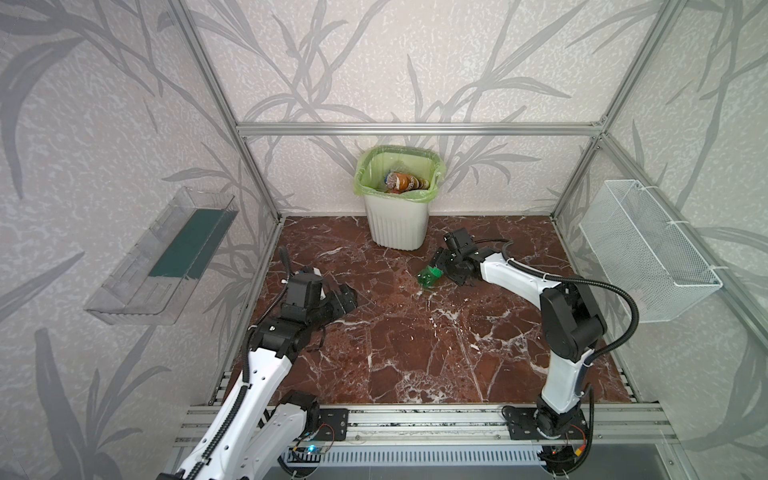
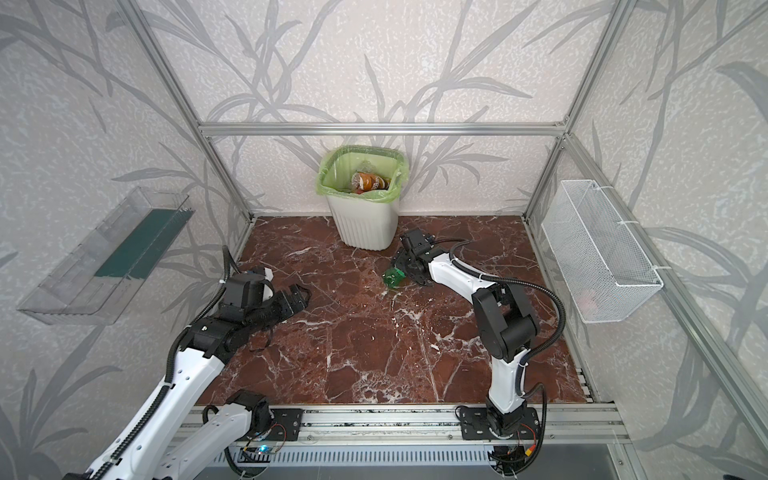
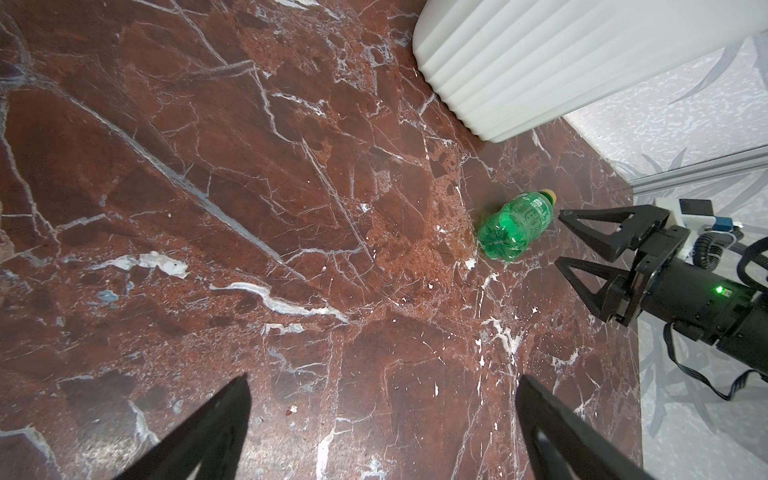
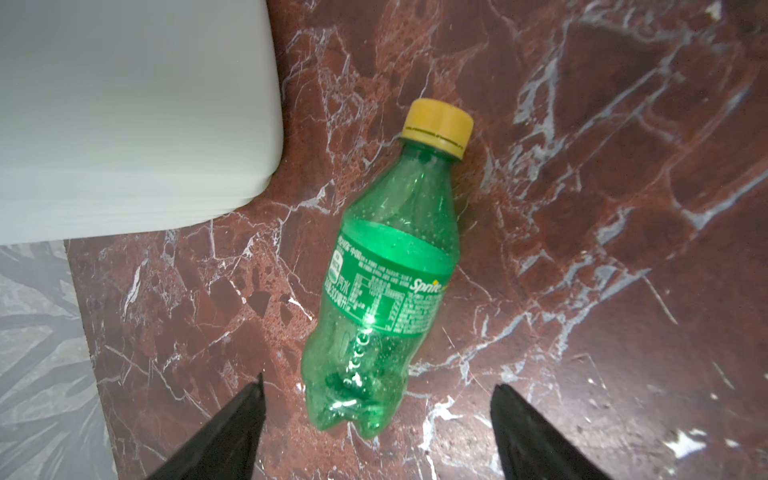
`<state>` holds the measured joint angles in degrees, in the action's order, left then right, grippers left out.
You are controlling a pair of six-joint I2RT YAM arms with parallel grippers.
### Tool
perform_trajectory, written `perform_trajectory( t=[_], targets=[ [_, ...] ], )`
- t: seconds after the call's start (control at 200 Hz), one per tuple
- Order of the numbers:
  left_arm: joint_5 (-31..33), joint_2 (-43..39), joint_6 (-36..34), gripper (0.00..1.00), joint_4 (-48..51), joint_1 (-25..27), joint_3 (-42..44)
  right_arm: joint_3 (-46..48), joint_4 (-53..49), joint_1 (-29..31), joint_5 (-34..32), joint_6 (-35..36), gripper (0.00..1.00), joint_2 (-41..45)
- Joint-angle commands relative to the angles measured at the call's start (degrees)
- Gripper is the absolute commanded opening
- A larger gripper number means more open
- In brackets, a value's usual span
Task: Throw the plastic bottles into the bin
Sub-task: 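Move the right gripper onto the green Sprite bottle while the left gripper draws back, then close the right gripper on the Sprite bottle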
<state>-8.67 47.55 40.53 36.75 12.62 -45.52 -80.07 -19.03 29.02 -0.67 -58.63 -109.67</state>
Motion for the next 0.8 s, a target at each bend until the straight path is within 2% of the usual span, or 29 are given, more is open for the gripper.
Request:
perform_trajectory(
  t=[0.0,0.365,0.795],
  targets=[
    [0.39,-0.90,-0.46,0.99,0.56,-0.23,0.43,-2.36,1.51,-0.45,0.64,-1.46,0.85,-2.13],
    [0.45,-0.36,-0.90,0.99,0.74,-0.32,-0.22,-6.36,0.68,-0.98,0.58,-2.63,0.84,-7.82],
    [0.97,-0.17,-0.81,0.99,1.20,-0.39,-0.59,-5.92,0.29,-2.43,3.07,-1.61,0.71,-10.64]
  ],
)
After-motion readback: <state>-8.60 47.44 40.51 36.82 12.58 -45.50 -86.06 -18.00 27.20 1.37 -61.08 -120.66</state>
